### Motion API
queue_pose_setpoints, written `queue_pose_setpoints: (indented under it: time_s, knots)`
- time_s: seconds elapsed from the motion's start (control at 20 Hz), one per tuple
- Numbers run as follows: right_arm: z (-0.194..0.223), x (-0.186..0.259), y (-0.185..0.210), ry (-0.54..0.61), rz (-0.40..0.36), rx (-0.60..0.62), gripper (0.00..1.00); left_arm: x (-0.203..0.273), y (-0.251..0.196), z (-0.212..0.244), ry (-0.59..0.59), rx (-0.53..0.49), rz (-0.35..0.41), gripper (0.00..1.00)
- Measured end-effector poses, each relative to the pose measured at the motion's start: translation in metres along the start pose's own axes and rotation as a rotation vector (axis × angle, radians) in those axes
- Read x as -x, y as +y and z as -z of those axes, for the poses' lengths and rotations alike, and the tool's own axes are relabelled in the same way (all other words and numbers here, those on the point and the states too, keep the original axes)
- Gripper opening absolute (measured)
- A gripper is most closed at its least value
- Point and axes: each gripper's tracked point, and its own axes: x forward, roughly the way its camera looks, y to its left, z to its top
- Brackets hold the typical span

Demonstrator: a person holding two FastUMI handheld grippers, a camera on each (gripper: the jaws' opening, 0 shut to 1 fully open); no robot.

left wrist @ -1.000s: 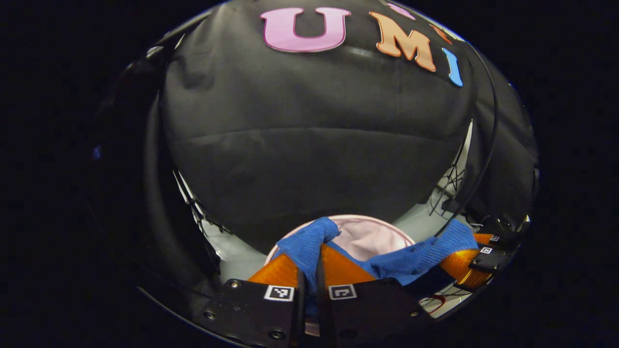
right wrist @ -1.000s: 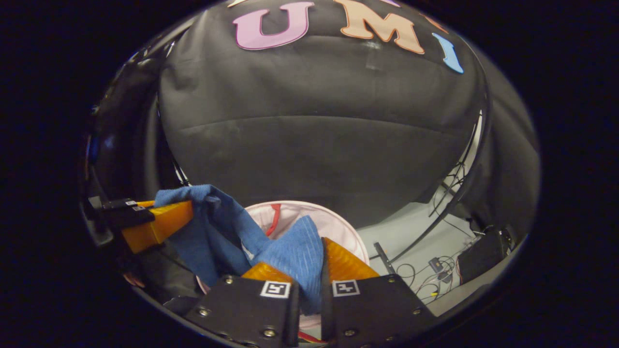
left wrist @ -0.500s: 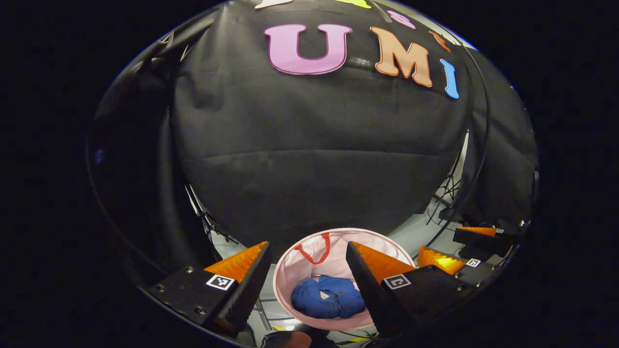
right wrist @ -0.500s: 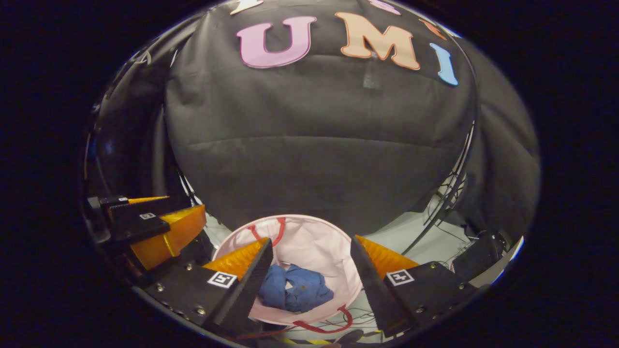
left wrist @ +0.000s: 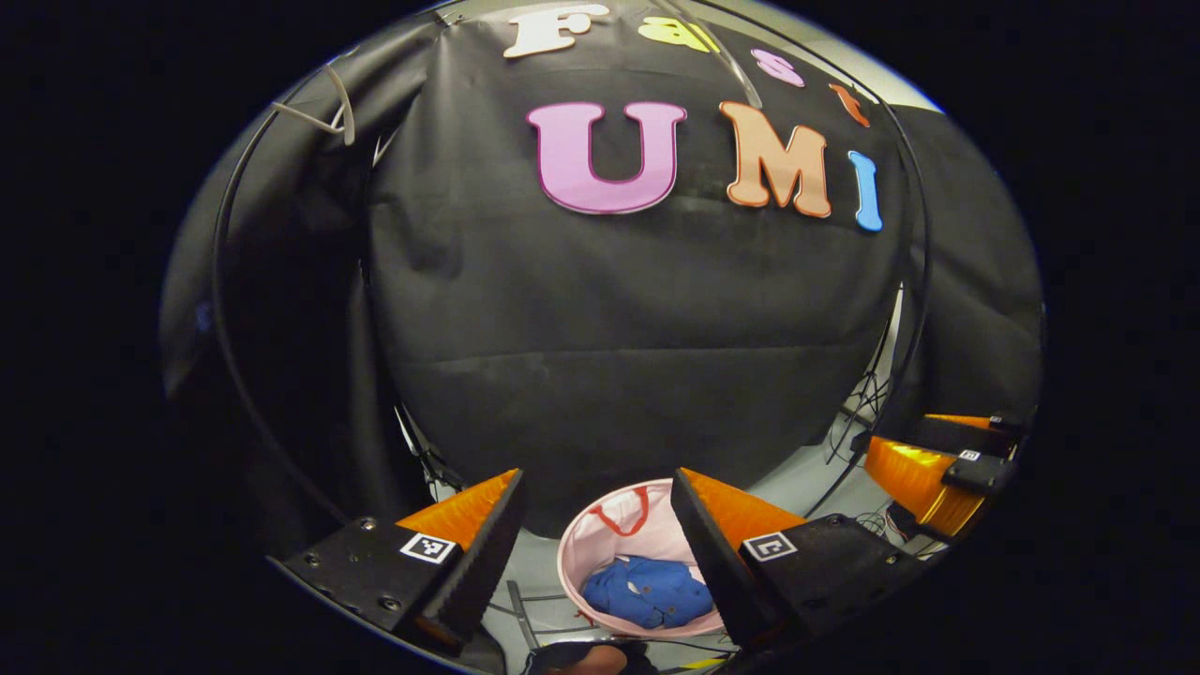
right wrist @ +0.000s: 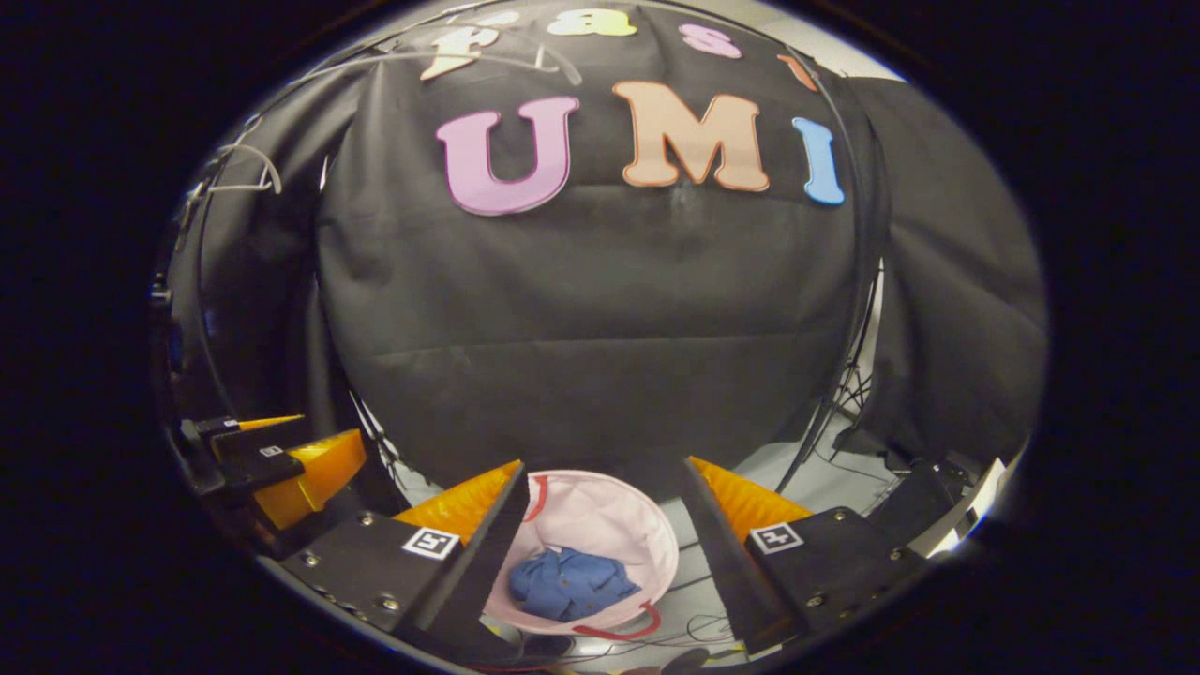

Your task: Grasp the clothes on the hanger with both hands and then place them into the laundry hamper below.

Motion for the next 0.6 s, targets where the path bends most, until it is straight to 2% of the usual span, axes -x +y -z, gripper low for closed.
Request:
queue_pose_setpoints:
  time_s: [0.15, 0.2, 0.3, 0.55, 0.6]
  knots:
    - [-0.029, 0.016, 0.000, -0.043, -0.007, -0.005, 1.00, 0.014, -0.001, -0.035, -0.051, 0.025, 0.004, 0.94]
    - [-0.037, 0.023, -0.001, -0.058, -0.006, -0.003, 0.94, 0.020, -0.003, -0.045, -0.063, 0.042, 0.016, 0.95]
    - [-0.057, 0.031, -0.003, -0.093, -0.006, -0.001, 0.98, 0.028, 0.000, -0.062, -0.089, 0.048, 0.014, 0.95]
    - [-0.093, 0.059, -0.001, -0.155, -0.018, -0.010, 0.98, 0.051, 0.003, -0.093, -0.126, 0.010, -0.004, 0.94]
    - [-0.099, 0.065, -0.001, -0.167, -0.024, -0.013, 0.94, 0.057, 0.002, -0.098, -0.132, 0.008, -0.008, 0.94]
